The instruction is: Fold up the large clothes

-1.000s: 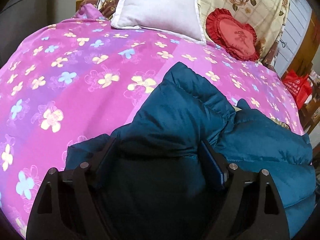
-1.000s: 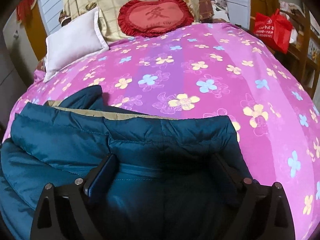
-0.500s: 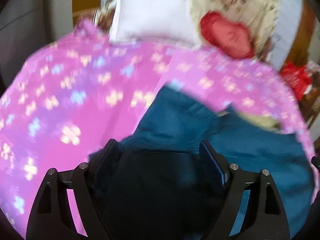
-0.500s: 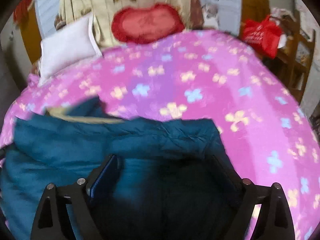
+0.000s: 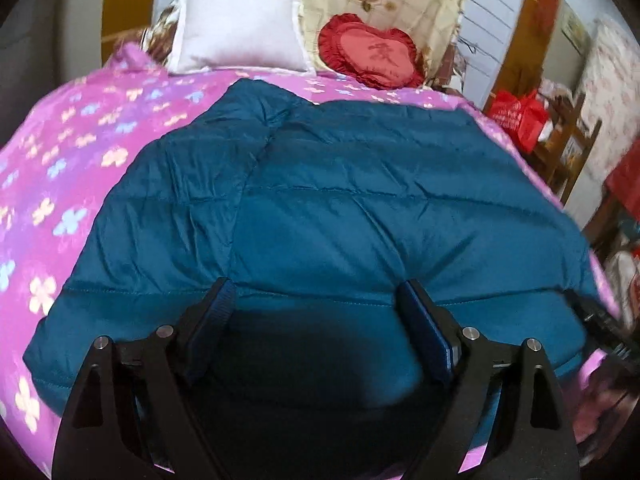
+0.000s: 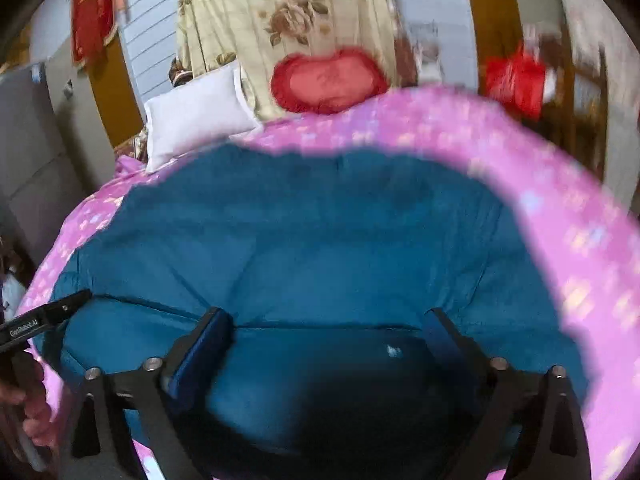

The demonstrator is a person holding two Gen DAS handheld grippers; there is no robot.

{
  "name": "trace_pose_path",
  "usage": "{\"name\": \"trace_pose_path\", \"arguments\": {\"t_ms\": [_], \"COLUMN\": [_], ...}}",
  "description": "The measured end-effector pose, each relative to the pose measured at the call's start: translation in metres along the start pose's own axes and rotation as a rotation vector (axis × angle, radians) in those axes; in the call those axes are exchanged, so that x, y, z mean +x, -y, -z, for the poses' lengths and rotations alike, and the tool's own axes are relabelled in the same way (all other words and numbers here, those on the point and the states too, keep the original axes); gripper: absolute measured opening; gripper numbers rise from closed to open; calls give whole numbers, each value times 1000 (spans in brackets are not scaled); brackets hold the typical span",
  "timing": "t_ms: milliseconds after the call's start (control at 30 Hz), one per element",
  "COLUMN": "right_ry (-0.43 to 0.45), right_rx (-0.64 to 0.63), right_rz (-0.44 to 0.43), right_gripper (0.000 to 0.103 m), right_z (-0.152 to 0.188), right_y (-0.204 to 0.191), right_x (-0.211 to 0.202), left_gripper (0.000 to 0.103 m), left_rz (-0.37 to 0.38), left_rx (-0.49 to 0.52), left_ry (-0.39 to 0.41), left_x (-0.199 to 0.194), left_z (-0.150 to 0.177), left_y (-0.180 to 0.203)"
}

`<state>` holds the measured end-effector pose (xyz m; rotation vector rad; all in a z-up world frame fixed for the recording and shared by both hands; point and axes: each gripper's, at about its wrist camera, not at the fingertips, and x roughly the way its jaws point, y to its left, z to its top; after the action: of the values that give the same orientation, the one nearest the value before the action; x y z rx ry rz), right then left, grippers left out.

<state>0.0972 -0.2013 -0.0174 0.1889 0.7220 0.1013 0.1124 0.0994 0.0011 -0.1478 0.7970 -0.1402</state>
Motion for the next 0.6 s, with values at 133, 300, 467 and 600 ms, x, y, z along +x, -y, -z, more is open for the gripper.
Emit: {"name": "trace_pose_path", "arguments": {"t_ms": [133,300,467,600], "right_ry": [-9,-32,81,-105], "right_rx": [-27,-14,-30,-19], "right_rz": [2,28,10,24], "right_gripper": [103,102,102,103], "right_z": [-2,-8,-7,4], "right_y": [-1,1,-2,4], "right_x": [2,-13,-51,-20], "left_gripper": [86,85,85,86], "left_rz": [-14,-8,-7,-58], "left_rx": [2,-39,-51,-3], "left_ry": [-13,-25,-13,-21], "left_x": [3,-14,-32,-25], "left_z": [0,3,17,23], "left_y": [1,-6,-10,-2]}}
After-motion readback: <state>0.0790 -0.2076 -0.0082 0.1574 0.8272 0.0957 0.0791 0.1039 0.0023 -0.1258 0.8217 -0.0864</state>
